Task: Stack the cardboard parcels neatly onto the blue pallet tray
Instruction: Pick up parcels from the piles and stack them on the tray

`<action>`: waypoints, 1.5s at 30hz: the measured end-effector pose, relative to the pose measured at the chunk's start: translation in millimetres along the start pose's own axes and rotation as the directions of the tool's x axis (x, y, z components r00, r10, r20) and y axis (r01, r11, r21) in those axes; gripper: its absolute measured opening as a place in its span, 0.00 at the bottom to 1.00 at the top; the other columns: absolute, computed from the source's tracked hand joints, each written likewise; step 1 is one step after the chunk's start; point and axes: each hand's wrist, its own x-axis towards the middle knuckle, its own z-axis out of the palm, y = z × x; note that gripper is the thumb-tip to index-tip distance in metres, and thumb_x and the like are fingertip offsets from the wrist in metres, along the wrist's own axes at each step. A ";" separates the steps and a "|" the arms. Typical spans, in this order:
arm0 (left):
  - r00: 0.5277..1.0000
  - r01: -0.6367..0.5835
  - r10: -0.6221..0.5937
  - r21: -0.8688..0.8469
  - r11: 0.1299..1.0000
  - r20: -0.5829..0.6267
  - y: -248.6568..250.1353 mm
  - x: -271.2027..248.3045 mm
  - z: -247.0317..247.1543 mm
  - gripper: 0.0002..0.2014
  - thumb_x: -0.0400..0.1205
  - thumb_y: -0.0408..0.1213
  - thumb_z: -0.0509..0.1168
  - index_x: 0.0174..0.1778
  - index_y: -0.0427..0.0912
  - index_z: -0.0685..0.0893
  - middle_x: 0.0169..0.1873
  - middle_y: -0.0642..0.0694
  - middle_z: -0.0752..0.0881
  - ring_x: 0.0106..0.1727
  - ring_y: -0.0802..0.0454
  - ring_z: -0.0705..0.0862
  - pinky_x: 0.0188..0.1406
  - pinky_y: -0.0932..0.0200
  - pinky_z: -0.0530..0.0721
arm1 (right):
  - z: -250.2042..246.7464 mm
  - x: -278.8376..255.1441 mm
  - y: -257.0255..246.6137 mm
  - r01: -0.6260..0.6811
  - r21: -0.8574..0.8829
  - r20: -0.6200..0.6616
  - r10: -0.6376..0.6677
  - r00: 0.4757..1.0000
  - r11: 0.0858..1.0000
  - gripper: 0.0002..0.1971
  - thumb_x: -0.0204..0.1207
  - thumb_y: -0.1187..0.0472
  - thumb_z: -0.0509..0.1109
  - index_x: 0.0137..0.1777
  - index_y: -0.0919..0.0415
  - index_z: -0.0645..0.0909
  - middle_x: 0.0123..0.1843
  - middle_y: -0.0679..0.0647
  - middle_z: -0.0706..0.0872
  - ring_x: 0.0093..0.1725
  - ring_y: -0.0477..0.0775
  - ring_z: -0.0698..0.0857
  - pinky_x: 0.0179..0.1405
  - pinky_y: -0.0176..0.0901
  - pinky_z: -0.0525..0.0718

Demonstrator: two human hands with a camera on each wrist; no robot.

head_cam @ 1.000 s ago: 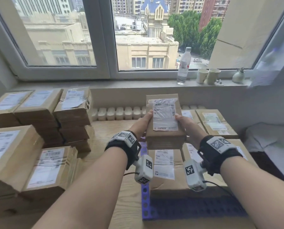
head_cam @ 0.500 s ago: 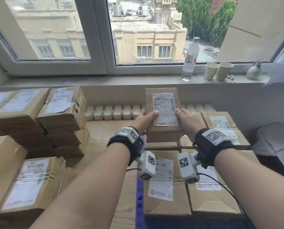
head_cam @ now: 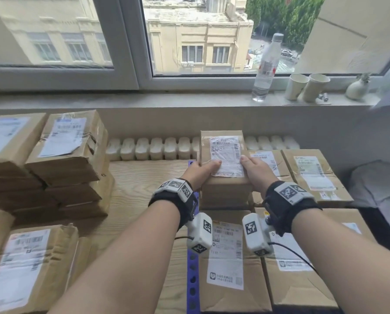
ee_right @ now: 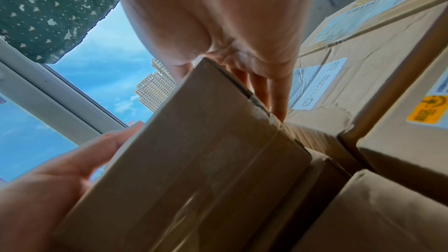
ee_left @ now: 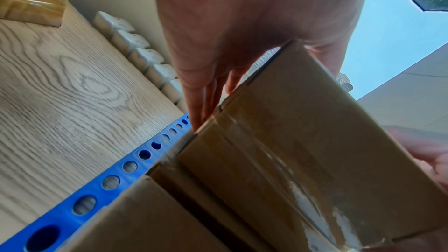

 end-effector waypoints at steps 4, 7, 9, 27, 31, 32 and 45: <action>1.000 0.013 -0.013 0.028 1.000 -0.002 -4.8 7.7 1.1 0.65 0.47 0.76 0.76 0.77 0.41 0.72 0.66 0.43 0.84 0.63 0.43 0.86 0.68 0.42 0.82 | 0.5 2.2 1.1 -0.026 -0.026 -0.003 0.026 1.000 0.999 0.11 0.88 0.49 0.55 0.55 0.54 0.75 0.45 0.47 0.79 0.55 0.57 0.81 0.62 0.56 0.82; 0.999 0.030 -0.030 0.049 0.998 -0.014 -13.8 20.6 2.0 0.69 0.42 0.79 0.74 0.77 0.42 0.72 0.67 0.43 0.84 0.63 0.44 0.86 0.66 0.42 0.83 | -0.8 3.3 1.9 -0.016 -0.057 -0.002 0.016 1.000 0.998 0.13 0.88 0.49 0.54 0.59 0.54 0.76 0.50 0.51 0.79 0.55 0.55 0.79 0.60 0.52 0.81; 1.000 0.030 -0.030 0.065 0.997 -0.007 -14.0 20.3 2.1 0.68 0.42 0.79 0.75 0.77 0.43 0.73 0.66 0.44 0.85 0.61 0.44 0.87 0.65 0.43 0.84 | -1.1 3.3 2.2 -0.008 -0.077 0.001 0.008 1.000 0.997 0.17 0.88 0.49 0.54 0.65 0.57 0.78 0.52 0.52 0.79 0.54 0.54 0.78 0.57 0.48 0.79; 0.964 -0.070 0.210 0.606 0.793 -0.163 23.1 -55.9 0.0 0.39 0.81 0.57 0.64 0.83 0.40 0.60 0.79 0.40 0.71 0.77 0.42 0.73 0.74 0.47 0.73 | 0.0 -31.8 -16.4 0.291 -0.742 0.051 -0.383 0.922 0.604 0.28 0.83 0.47 0.61 0.80 0.56 0.65 0.79 0.55 0.70 0.78 0.57 0.66 0.76 0.55 0.69; 0.940 -0.062 0.300 0.778 0.626 -0.166 22.0 -88.4 -9.4 0.37 0.83 0.58 0.61 0.82 0.42 0.60 0.79 0.40 0.69 0.78 0.41 0.70 0.75 0.46 0.71 | 2.7 -56.4 -22.1 0.371 -0.787 0.139 -0.443 0.886 0.493 0.25 0.83 0.47 0.60 0.77 0.55 0.70 0.76 0.54 0.74 0.77 0.56 0.69 0.74 0.54 0.71; 0.937 -0.048 0.302 0.794 0.606 -0.174 20.8 -95.4 -12.4 0.35 0.83 0.58 0.60 0.82 0.43 0.61 0.78 0.40 0.69 0.78 0.41 0.69 0.75 0.45 0.71 | 3.6 -63.1 -23.5 0.391 -0.788 0.159 -0.457 0.875 0.476 0.24 0.83 0.47 0.60 0.76 0.55 0.71 0.75 0.54 0.75 0.75 0.56 0.71 0.73 0.53 0.72; 0.882 0.095 0.368 0.877 0.470 -0.293 17.3 -189.0 -72.1 0.27 0.87 0.54 0.54 0.80 0.44 0.69 0.77 0.41 0.71 0.78 0.40 0.69 0.75 0.44 0.70 | 52.9 -130.1 -52.3 0.529 -0.748 0.340 -0.452 0.824 0.401 0.23 0.84 0.45 0.57 0.73 0.55 0.73 0.69 0.54 0.79 0.70 0.56 0.75 0.63 0.53 0.77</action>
